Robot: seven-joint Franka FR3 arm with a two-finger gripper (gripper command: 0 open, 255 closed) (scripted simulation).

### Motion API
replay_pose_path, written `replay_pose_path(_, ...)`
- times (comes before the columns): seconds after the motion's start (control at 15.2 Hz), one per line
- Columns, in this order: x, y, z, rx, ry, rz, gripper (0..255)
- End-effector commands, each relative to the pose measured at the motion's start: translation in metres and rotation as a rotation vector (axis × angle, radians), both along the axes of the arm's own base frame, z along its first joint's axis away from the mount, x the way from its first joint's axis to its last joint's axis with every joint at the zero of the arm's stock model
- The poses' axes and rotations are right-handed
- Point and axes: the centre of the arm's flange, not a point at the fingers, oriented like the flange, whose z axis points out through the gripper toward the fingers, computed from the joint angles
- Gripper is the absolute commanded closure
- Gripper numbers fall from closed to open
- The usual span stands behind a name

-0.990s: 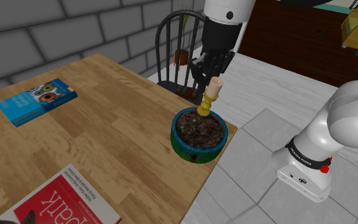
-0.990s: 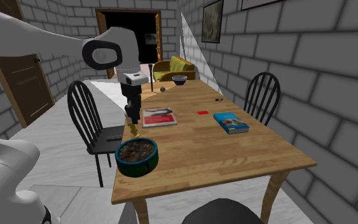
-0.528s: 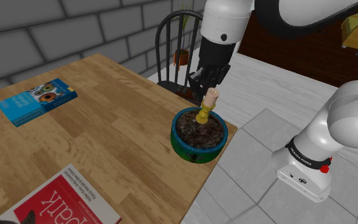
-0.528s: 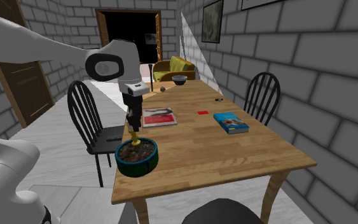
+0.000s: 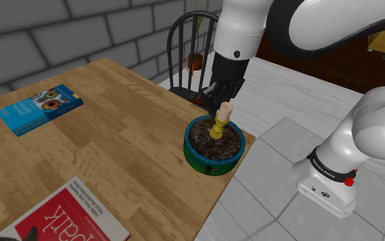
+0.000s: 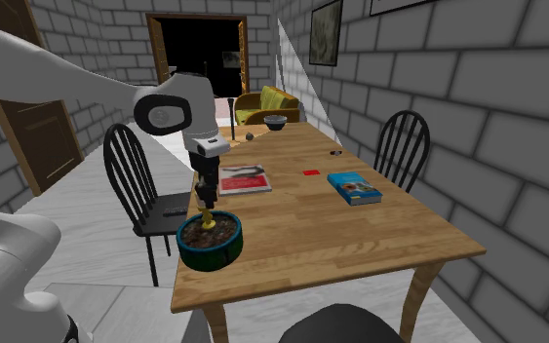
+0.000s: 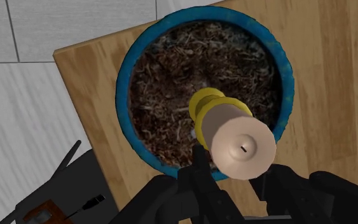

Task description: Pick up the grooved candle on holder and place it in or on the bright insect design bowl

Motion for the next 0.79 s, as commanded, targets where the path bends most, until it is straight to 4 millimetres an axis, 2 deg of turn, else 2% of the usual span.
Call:
replay_pose_path(0.0, 0.000, 0.000, 0.000, 0.000, 0.000, 0.000, 255)
replay_pose_path(0.13, 0.000, 0.000, 0.000, 0.000, 0.000, 0.000, 255)
replay_pose_path(0.2, 0.000, 0.000, 0.000, 0.000, 0.000, 0.000, 0)
replay_pose_path(0.53, 0.000, 0.000, 0.000, 0.000, 0.000, 0.000, 0)
replay_pose_path(0.73, -0.001, -0.001, 0.039, 0.000, 0.000, 0.000, 0)
